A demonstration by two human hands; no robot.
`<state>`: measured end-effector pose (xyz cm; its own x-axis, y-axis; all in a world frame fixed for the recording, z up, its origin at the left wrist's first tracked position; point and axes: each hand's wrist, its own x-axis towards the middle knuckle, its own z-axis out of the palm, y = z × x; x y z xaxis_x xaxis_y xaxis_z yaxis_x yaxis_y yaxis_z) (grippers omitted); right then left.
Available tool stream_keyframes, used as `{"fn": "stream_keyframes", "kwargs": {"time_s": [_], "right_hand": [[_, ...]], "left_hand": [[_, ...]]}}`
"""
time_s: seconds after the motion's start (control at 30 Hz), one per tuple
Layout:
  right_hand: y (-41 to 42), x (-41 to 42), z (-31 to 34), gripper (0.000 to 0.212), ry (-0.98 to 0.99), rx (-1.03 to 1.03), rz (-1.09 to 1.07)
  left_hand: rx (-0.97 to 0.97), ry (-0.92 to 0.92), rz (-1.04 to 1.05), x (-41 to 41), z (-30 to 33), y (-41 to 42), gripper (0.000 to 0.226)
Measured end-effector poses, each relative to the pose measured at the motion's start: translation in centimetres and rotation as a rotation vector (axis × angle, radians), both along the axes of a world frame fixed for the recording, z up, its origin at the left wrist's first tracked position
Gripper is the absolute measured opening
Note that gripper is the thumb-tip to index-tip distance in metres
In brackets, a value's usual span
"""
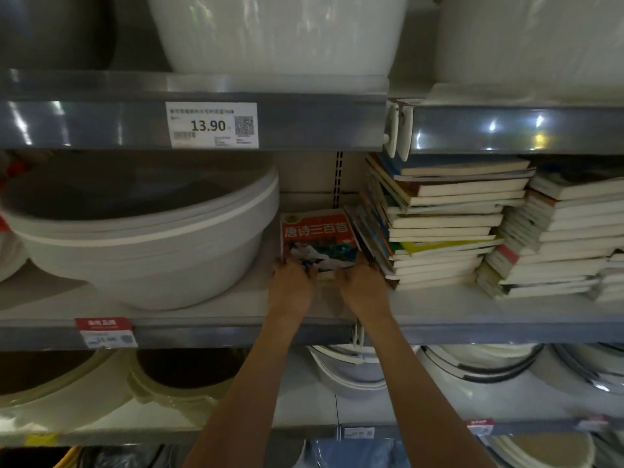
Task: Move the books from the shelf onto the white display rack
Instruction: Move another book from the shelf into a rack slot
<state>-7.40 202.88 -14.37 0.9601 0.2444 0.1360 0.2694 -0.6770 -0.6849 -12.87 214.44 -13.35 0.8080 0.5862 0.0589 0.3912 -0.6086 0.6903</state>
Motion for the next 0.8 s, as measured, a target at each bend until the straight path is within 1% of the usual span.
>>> {"fn": "stream_keyframes", "kwargs": {"time_s": [0.07, 0.23, 0.3, 0.4, 0.63, 0.73, 0.8], "right_hand": [[0.0, -0.3, 0.0, 0.058, -0.016, 0.012, -0.021], [0.1, -1.7, -0.3, 0.066, -0.145, 0.088, -0.045], [-0.3, -2.6, 0.0, 0.063, -0.198, 0.173, -0.068], [-1.1, -4.2, 0.5, 0.054, -0.261, 0.228, -0.095], [-2.5, -8.2, 1.3, 0.054, -0.287, 0.297, -0.115], [-3.2, -10.5, 0.5, 0.058, -0.275, 0.368, -0.115], [-3.3, -11.4, -0.2, 0.06, -0.241, 0.391, -0.128]], "left_hand": [[-0.015, -0.051, 0.003, -0.1, 0.0, 0.1, 0.04], [-0.05, -0.152, 0.033, -1.8, 0.2, -0.4, 0.03], [-0.063, -0.192, 0.041, -2.9, 0.6, -1.0, 0.026], [-0.07, -0.252, 0.09, -4.6, 1.3, -1.8, 0.03], [-0.063, -0.416, 0.097, -9.0, 1.9, -3.0, 0.032], [-0.03, -0.403, 0.102, -10.6, 1.2, -3.1, 0.031], [-0.045, -0.383, 0.108, -11.3, 0.7, -3.3, 0.035]]}}
